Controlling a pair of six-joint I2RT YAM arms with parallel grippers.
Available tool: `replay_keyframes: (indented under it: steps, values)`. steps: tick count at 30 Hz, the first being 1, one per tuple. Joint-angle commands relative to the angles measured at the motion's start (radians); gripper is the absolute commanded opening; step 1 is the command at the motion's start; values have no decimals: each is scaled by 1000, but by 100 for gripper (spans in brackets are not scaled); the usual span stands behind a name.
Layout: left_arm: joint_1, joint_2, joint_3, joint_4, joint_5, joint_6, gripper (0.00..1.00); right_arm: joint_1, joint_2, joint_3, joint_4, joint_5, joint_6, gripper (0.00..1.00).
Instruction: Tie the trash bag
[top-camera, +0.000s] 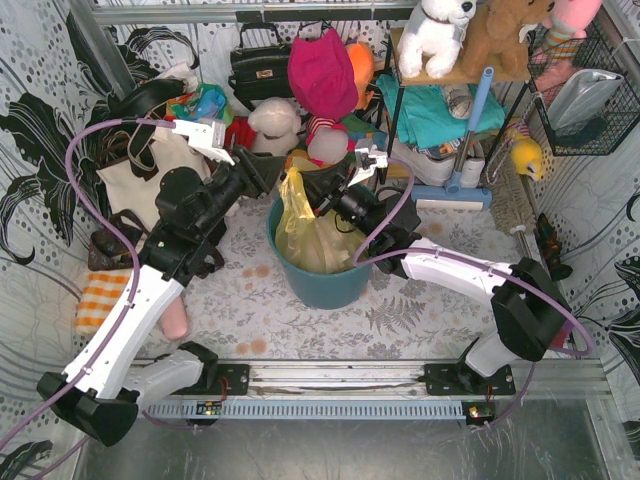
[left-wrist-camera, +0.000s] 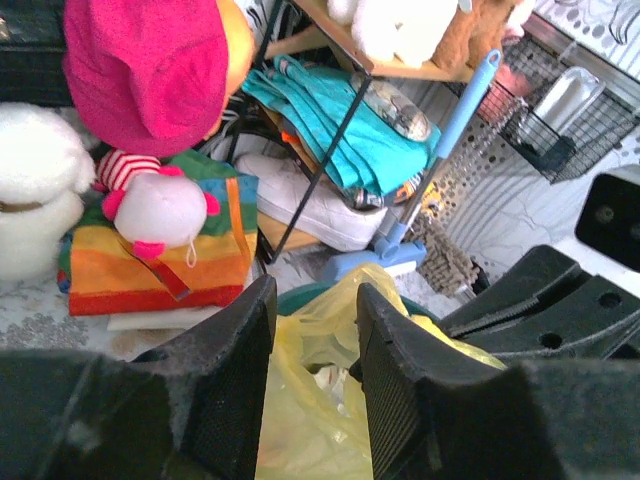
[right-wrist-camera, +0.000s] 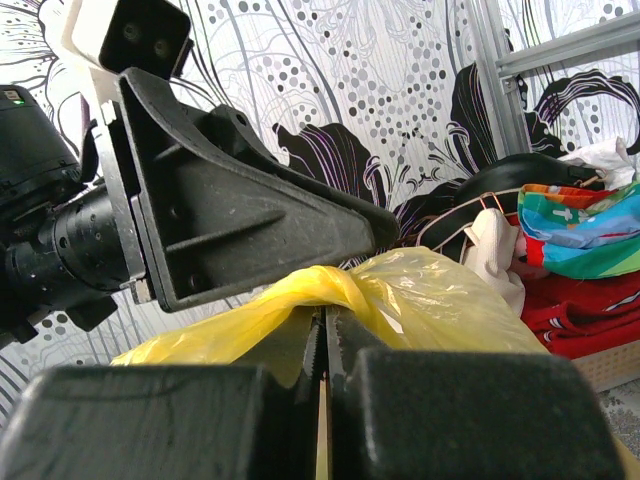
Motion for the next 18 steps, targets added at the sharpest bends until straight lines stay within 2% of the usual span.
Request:
replay_keyframes:
  steps: [1,7,13,18]
  values:
    - [-5,5,23,0,100,-34,46,-2,-30,1,25,-11,5,0]
    - [-7,42,17,-10,244,-61,49,-2,-25,-7,37,-9,4,0]
    - [-21,55,35,-24,285,-54,51,-3,-22,-10,40,-1,-6,0]
    - [-85,94,83,-110,288,4,51,-1,-23,-11,48,14,-22,0]
